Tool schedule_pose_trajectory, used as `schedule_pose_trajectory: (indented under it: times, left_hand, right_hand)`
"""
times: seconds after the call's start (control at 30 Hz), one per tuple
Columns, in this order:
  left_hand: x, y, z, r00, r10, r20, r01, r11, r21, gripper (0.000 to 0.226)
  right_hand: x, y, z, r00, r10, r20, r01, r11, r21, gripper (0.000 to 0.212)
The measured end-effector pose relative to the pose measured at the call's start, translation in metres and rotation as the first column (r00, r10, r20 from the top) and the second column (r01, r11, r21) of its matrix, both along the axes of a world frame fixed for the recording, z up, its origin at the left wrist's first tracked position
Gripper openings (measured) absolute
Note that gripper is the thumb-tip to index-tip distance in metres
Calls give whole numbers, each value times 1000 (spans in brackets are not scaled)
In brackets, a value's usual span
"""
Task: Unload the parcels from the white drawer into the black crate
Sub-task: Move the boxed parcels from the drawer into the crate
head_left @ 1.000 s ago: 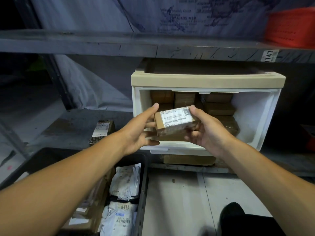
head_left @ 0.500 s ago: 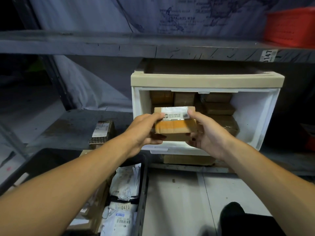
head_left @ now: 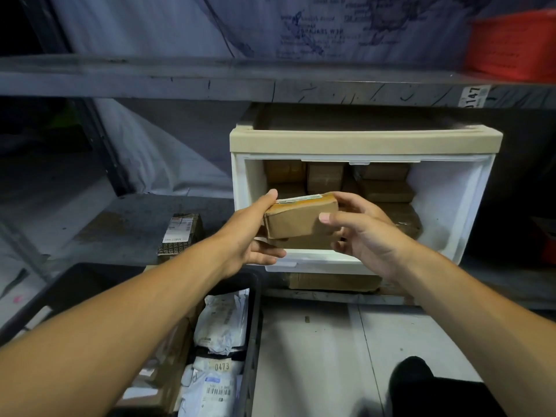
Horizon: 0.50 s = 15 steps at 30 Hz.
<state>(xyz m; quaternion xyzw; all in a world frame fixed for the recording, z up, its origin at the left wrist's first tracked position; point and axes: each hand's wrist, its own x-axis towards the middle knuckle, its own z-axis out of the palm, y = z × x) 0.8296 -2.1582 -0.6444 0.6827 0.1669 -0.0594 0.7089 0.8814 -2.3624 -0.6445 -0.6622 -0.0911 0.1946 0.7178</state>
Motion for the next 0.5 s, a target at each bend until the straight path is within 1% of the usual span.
schedule_pose_trajectory:
  times: [0.07, 0.13, 0.2, 0.23, 0.3, 0.33, 0.4, 0.5]
  left_hand:
    - [1, 1, -1, 1000, -20, 20, 21, 1000, -13, 47]
    - [2, 0, -2, 998, 1, 57, 0, 1000, -19, 52]
    - [2, -1, -2, 991, 20, 130, -14, 999, -40, 47]
    - [2, -2, -2, 986, 14, 169, -5, 999, -50, 48]
    - [1, -2, -3, 973, -8, 229, 25, 997, -71, 67]
    - [1, -1, -4, 967, -21, 253, 39, 997, -66, 72]
    - [0, -2, -4, 956, -47, 290, 54, 998, -16, 68]
    - [2, 1, -8, 942, -62, 331, 48, 998, 50, 54]
  right_hand:
    - [0, 0, 0, 999, -18, -32, 18, 1000, 25, 50]
    - [0, 1, 0, 997, -21, -71, 25, 998, 51, 40]
    - [2, 2, -1, 993, -32, -114, 39, 998, 58, 39]
    - [2, 3, -2, 989, -45, -140, 55, 996, 64, 41]
    - [2, 4, -1, 978, -75, -194, 91, 993, 71, 45]
    - [1, 4, 0, 972, -89, -217, 105, 992, 64, 46]
    - [-1, 5, 1, 964, -103, -246, 114, 993, 33, 47]
    - [-4, 5, 2, 963, -91, -252, 82, 996, -44, 51]
